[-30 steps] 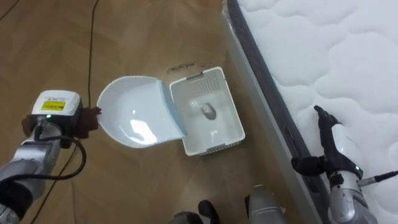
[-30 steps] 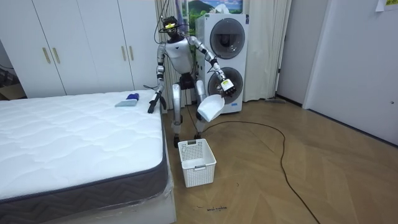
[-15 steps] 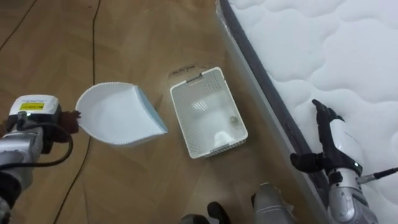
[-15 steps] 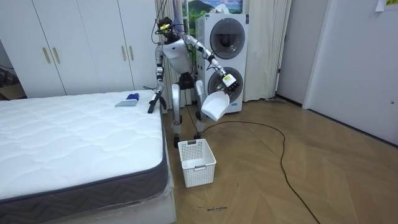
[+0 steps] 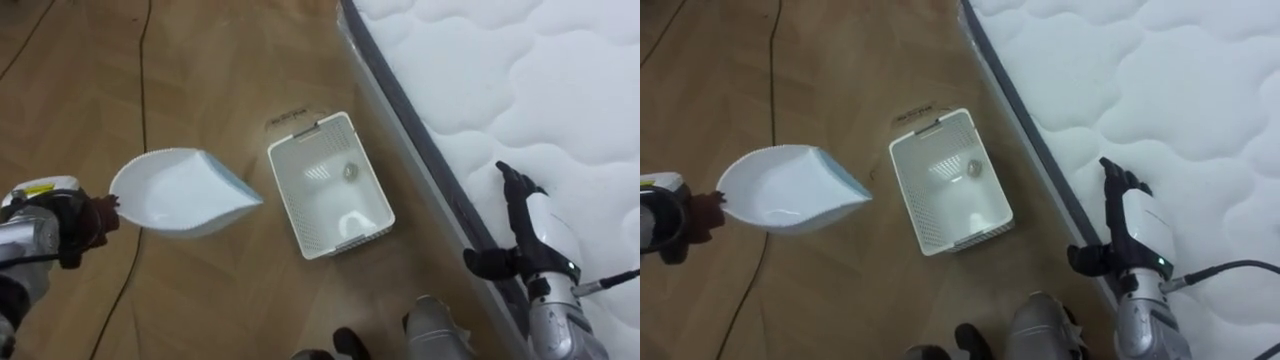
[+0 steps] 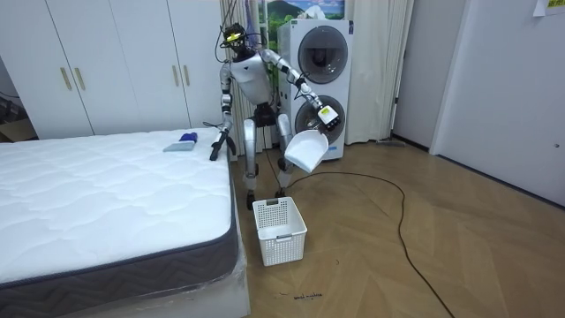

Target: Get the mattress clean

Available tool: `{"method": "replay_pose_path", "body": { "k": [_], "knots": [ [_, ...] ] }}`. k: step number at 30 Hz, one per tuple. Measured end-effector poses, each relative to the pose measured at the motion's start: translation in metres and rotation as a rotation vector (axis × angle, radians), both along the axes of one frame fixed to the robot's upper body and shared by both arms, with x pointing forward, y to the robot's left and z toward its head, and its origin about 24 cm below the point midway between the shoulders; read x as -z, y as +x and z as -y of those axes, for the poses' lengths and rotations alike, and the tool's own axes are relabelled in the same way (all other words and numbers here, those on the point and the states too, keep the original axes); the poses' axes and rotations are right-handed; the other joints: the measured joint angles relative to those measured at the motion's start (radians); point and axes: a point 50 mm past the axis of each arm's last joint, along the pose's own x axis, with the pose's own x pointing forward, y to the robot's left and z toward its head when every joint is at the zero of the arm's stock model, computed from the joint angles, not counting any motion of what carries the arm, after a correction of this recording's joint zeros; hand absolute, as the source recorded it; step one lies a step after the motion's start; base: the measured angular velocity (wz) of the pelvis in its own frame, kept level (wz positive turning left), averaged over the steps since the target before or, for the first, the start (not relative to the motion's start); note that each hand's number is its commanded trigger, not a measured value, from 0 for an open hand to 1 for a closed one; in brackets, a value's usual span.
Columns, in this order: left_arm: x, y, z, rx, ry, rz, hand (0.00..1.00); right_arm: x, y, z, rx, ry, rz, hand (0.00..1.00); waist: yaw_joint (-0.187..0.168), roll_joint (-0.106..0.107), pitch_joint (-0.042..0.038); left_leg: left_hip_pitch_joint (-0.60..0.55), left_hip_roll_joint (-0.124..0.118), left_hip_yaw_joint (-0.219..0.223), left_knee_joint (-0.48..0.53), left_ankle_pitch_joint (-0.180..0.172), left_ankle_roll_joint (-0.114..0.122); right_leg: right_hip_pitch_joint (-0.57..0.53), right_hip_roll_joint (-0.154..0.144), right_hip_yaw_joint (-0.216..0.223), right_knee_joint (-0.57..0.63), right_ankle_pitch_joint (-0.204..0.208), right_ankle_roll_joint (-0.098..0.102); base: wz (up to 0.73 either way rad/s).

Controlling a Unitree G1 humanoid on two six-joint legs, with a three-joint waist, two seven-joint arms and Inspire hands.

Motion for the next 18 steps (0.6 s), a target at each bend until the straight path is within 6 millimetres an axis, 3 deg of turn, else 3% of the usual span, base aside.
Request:
{"method": "replay_pose_path", "body": {
  "k": [3, 6, 8, 13, 18],
  "knots": [
    [-0.005, 0.007, 0.008, 0.046, -0.011, 0.062, 1.0, 0.001, -0.001, 0.001, 0.0, 0.003, 0.009, 0.0, 0.014, -0.006, -0.0005, 0.001, 0.001, -0.006, 0.002, -0.002, -0.004, -0.005, 0.011, 0.008, -0.015, 0.006, 0.002, -0.1],
    [-0.011, 0.013, 0.023, 0.135, -0.04, 0.153, 1.0, 0.005, -0.004, 0.003, 0.011, 0.027, 0.0, 0.0, 0.069, -0.029, -0.0015, 0.019, 0.009, -0.017, 0.0, -0.014, -0.015, 0.003, 0.033, 0.029, -0.043, 0.027, -0.007, -0.5],
    [-0.013, 0.013, 0.03, 0.168, -0.086, 0.216, 1.0, 0.009, -0.006, 0.004, 0.012, 0.035, -0.014, 0.0, 0.078, -0.041, -0.0027, 0.035, 0.002, -0.038, -0.011, -0.017, -0.02, 0.028, 0.036, 0.029, -0.061, 0.033, -0.006, -0.31],
    [-0.018, 0.011, 0.05, 0.263, -0.17, 0.313, 1.0, 0.016, -0.012, 0.007, 0.05, 0.082, -0.058, 0.0, 0.086, -0.061, -0.0125, 0.087, 0.004, -0.057, -0.036, -0.021, -0.024, 0.101, 0.047, 0.028, -0.129, 0.047, 0.003, -0.08],
    [-0.022, -0.002, 0.065, 0.314, -0.308, 0.408, 1.0, 0.029, -0.034, 0.012, 0.113, 0.109, -0.12, 0.0, 0.122, -0.096, -0.0341, 0.212, 0.008, -0.056, -0.096, -0.023, -0.024, 0.226, 0.067, 0.064, -0.238, 0.078, 0.012, -0.31]
  ]
}}
